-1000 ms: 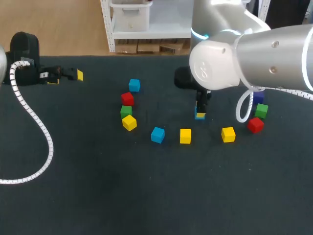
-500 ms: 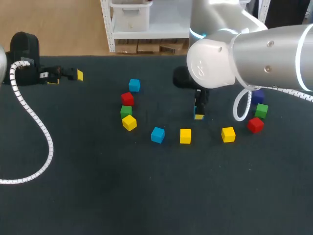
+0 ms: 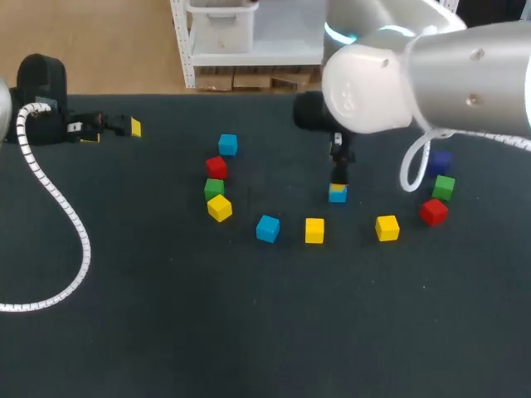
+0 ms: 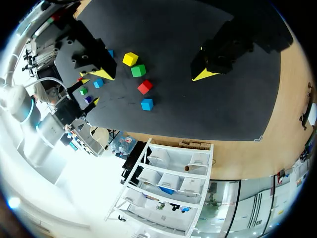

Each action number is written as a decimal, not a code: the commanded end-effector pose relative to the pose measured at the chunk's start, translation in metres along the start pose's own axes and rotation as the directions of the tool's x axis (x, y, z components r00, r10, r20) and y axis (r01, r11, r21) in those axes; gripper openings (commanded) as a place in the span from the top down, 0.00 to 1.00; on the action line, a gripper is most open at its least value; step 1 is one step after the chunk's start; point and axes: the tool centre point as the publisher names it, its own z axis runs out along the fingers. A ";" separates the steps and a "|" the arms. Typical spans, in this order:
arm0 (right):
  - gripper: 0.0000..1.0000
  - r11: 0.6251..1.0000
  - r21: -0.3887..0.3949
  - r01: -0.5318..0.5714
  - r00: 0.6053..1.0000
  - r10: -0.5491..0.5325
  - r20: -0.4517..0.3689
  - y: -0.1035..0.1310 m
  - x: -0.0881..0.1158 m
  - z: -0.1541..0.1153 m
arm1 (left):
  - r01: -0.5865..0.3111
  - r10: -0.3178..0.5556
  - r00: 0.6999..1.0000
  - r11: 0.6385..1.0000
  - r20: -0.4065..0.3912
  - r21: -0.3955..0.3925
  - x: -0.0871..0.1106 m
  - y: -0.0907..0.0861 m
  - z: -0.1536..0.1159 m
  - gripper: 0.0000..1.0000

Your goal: Place the blue cubes, place green cubes on the blue cubes, place the yellow cubes on the green cubes, then place the red cubes on the yellow cubes, and place purple cube on the red cubes.

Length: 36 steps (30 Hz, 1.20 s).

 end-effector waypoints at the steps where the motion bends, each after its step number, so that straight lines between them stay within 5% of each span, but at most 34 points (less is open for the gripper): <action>1: 0.00 0.995 0.103 -0.004 0.999 -0.001 0.049 0.023 0.016 -0.037 | 0.000 0.000 1.000 1.000 0.000 0.000 0.000 0.000 0.000 0.00; 9: 0.00 0.976 0.208 -0.066 0.993 0.044 0.111 0.027 0.036 -0.087 | 0.000 0.000 1.000 1.000 0.000 0.000 0.000 0.000 0.000 0.00; 21: 0.00 0.930 0.277 -0.243 0.965 0.203 0.166 0.034 0.116 -0.123 | 0.000 0.000 1.000 1.000 0.000 0.000 0.000 0.000 0.000 0.00; 28: 0.00 0.893 0.281 -0.352 0.933 0.311 0.181 0.034 0.161 -0.130 | 0.000 0.000 1.000 1.000 0.000 0.000 0.000 0.000 0.000 0.00; 36: 0.00 0.873 0.272 -0.405 0.913 0.370 0.172 0.030 0.183 -0.121 | 0.000 0.000 1.000 1.000 0.000 0.000 0.000 0.000 0.000 0.00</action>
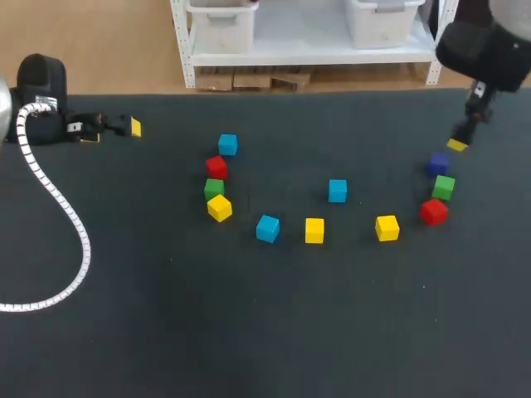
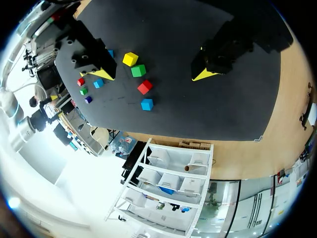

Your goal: Place the blue cubes, place green cubes on the blue cubes, place the yellow cubes on the green cubes, then place the red cubes on the yellow cubes, and place purple cube on the red cubes.

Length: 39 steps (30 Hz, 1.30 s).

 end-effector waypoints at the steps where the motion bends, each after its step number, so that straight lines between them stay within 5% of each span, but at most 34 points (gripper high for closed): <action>1: 0.00 0.994 0.111 -0.022 0.999 0.017 0.051 -0.001 0.015 0.005 | 0.000 0.000 1.000 1.000 0.000 0.000 0.000 0.000 0.000 0.00; 5: 0.00 0.995 0.092 -0.029 0.999 0.025 0.041 -0.003 0.019 0.009 | 0.000 0.000 1.000 1.000 0.000 0.000 0.000 0.000 0.000 0.00; 7: 0.00 0.996 0.079 0.039 0.998 -0.035 -0.044 0.002 0.009 0.011 | 0.000 0.000 1.000 1.000 0.000 0.000 0.000 0.000 0.000 0.00; 21: 0.00 0.996 0.079 0.039 0.998 -0.035 -0.044 0.002 0.009 0.011 | 0.000 0.000 1.000 1.000 0.000 0.000 0.000 0.000 0.000 0.00; 26: 0.00 0.992 0.118 -0.038 0.991 0.023 0.132 -0.008 -0.006 0.016 | 0.000 0.000 1.000 1.000 0.000 0.000 0.000 0.000 0.000 0.00; 39: 0.00 0.952 0.195 -0.234 0.917 0.150 0.370 -0.045 -0.039 0.030 | 0.000 0.000 1.000 1.000 0.000 0.000 0.000 0.000 0.000 0.00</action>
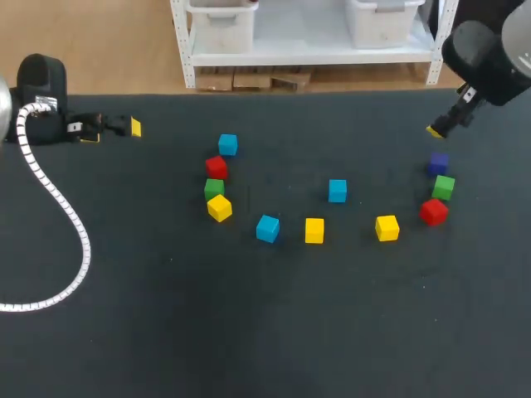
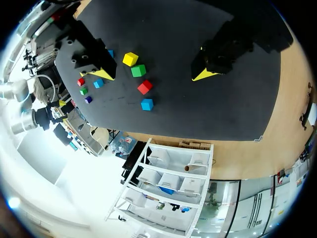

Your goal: Place the blue cubes, place green cubes on the blue cubes, place the yellow cubes on the green cubes, then place the red cubes on the yellow cubes, and place purple cube on the red cubes.

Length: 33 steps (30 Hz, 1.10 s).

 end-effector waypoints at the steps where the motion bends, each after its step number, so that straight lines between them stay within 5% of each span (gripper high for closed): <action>1: 0.00 0.998 0.062 -0.030 0.997 0.025 0.079 -0.007 -0.005 0.009 | 0.000 0.000 1.000 1.000 0.000 0.000 0.000 0.000 0.000 0.00; 25: 0.00 0.926 0.157 -0.343 0.919 0.296 0.261 -0.081 -0.027 -0.013 | 0.000 0.000 1.000 1.000 0.000 0.000 0.000 0.000 0.000 0.00; 33: 0.00 0.915 0.192 -0.354 0.916 0.298 0.267 -0.081 -0.030 -0.013 | 0.000 0.000 1.000 1.000 0.000 0.000 0.000 0.000 0.000 0.00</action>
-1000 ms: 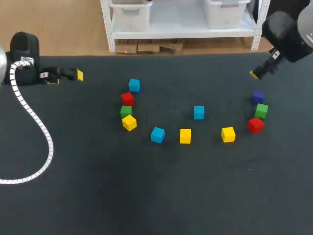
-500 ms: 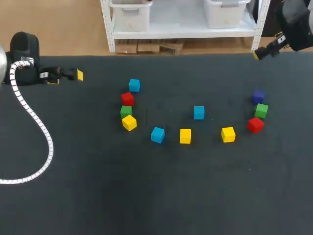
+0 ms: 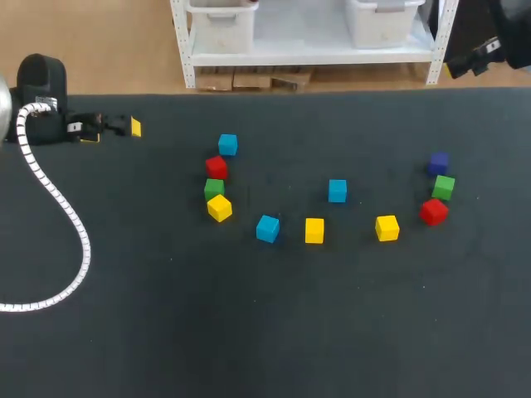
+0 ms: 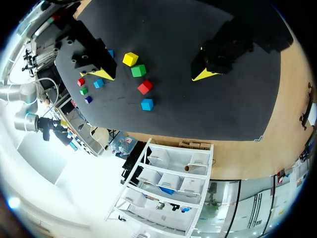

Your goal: Place the blue cubes, place green cubes on the blue cubes, place the yellow cubes on the green cubes, then place the red cubes on the yellow cubes, and place purple cube on the red cubes.

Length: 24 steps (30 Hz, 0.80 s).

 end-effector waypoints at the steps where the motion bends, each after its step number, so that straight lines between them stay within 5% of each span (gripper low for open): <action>1: 0.00 0.995 0.100 -0.023 1.000 0.021 0.020 0.006 0.005 0.002 | 0.000 0.000 1.000 1.000 0.000 0.000 0.000 0.000 0.000 0.00; 19: 0.00 0.995 0.100 -0.023 1.000 0.021 0.020 0.006 0.005 0.002 | 0.000 0.000 1.000 1.000 0.000 0.000 0.000 0.000 0.000 0.00; 24: 0.00 0.995 0.100 -0.023 1.000 0.021 0.020 0.006 0.005 0.002 | -0.169 0.168 0.986 0.981 0.022 0.094 -0.032 -0.052 -0.061 0.00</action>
